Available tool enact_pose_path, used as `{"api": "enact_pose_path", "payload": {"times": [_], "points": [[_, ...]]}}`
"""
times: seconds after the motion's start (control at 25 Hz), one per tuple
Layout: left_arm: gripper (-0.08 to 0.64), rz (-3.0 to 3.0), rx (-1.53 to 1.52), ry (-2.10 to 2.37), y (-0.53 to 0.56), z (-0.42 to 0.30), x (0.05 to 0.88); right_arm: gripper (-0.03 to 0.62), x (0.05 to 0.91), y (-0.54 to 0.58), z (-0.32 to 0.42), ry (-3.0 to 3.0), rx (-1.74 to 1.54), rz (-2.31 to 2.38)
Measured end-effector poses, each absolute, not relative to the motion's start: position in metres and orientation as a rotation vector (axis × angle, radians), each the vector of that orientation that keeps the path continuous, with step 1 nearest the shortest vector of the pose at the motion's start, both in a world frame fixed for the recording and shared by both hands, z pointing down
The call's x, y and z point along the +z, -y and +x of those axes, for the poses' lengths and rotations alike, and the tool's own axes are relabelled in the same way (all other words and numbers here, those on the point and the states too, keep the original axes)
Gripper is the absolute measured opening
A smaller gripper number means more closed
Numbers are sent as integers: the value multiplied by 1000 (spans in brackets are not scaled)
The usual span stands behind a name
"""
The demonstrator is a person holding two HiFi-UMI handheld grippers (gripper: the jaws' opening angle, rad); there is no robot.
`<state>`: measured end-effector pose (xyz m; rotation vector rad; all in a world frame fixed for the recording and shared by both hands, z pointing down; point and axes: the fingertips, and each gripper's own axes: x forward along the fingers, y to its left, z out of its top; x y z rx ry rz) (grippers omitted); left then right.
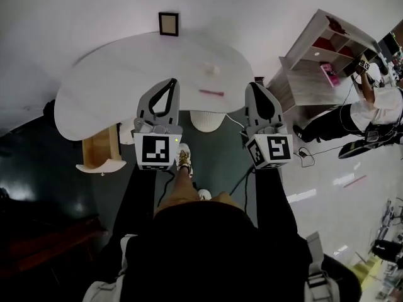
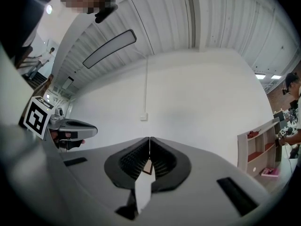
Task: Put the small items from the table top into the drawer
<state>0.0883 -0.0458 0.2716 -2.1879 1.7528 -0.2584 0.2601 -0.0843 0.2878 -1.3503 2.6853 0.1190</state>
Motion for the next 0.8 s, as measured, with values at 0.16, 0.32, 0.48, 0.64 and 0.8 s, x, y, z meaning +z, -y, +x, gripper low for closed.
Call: {"api": "enact_pose_path", "payload": {"times": [0.16,0.32,0.48,0.64,0.8], "points": [[15,-2203,-246,-1704,102,73,272,28,288,133,244,-2669,147,-1395],[15,-2244,-241,-1656,164,54,271,28,284,188,224,-2641,145,-1447],[15,-2304,-234,-1577,211,44,272,28,282,227,203,-2609,127,-1505],[15,-2359,-236,-1520,246,35,277,28,279,257,187,-2592,133,-1544],[15,-2379,-259,-1472,273,29,285,28,284,278,177,-2586,148,-1582]]}}
